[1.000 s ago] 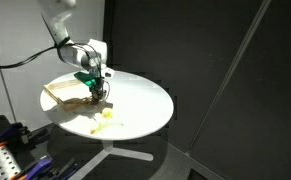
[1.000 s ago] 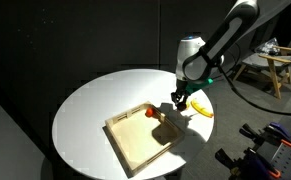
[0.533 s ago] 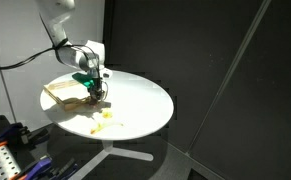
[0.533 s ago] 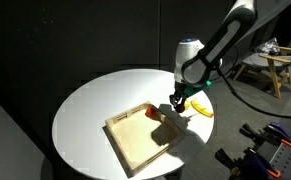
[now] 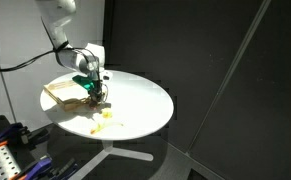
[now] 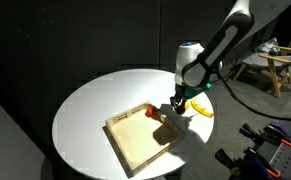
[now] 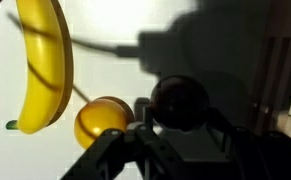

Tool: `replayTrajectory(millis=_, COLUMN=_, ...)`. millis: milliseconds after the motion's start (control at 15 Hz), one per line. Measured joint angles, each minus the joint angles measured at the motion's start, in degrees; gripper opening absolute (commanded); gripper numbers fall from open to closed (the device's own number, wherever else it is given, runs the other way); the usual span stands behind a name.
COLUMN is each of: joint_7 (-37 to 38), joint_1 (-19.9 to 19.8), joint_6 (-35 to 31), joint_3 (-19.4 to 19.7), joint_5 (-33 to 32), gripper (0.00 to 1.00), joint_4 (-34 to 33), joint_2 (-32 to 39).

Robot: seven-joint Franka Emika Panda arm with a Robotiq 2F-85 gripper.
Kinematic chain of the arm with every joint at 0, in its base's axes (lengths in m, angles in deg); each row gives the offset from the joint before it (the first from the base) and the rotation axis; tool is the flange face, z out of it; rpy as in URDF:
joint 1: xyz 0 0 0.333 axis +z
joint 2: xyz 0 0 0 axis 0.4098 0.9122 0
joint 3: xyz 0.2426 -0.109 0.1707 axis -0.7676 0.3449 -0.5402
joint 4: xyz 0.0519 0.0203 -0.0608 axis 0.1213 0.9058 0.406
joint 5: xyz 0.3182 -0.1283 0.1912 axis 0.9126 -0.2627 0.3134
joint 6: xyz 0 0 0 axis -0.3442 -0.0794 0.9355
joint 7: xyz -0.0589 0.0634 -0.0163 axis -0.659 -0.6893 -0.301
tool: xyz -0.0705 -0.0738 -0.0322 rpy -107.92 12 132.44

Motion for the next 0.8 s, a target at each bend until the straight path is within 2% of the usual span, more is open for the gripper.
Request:
replayTrajectory(millis=467, joint_7=-0.03, joint_1=0.20, joint_6=-0.04, joint_3=0.40, joint_5=0.00, gripper=0.32, joint_4=0.00, joint_2=0.61)
replayTrajectory(millis=533, joint_7=-0.04, joint_1=0.20, joint_6=-0.04, joint_3=0.45, joint_5=0.00, gripper=0.82, joint_4=0.00, joint_2=0.64)
replayTrajectory(millis=600, joint_7=-0.04, joint_1=0.21, joint_6=-0.04, joint_3=0.51, joint_5=0.00, gripper=0.84, joint_4=0.00, joint_2=0.67)
replayTrajectory(millis=733, joint_7=-0.04, joint_1=0.21, joint_6=-0.04, joint_3=0.62, joint_5=0.00, gripper=0.98, joint_4=0.00, joint_2=0.71)
replayTrajectory(millis=800, joint_7=-0.04, joint_1=0.21, joint_6=-0.04, joint_3=0.66, joint_5=0.00, gripper=1.00, joint_4=0.00, joint_2=0.72)
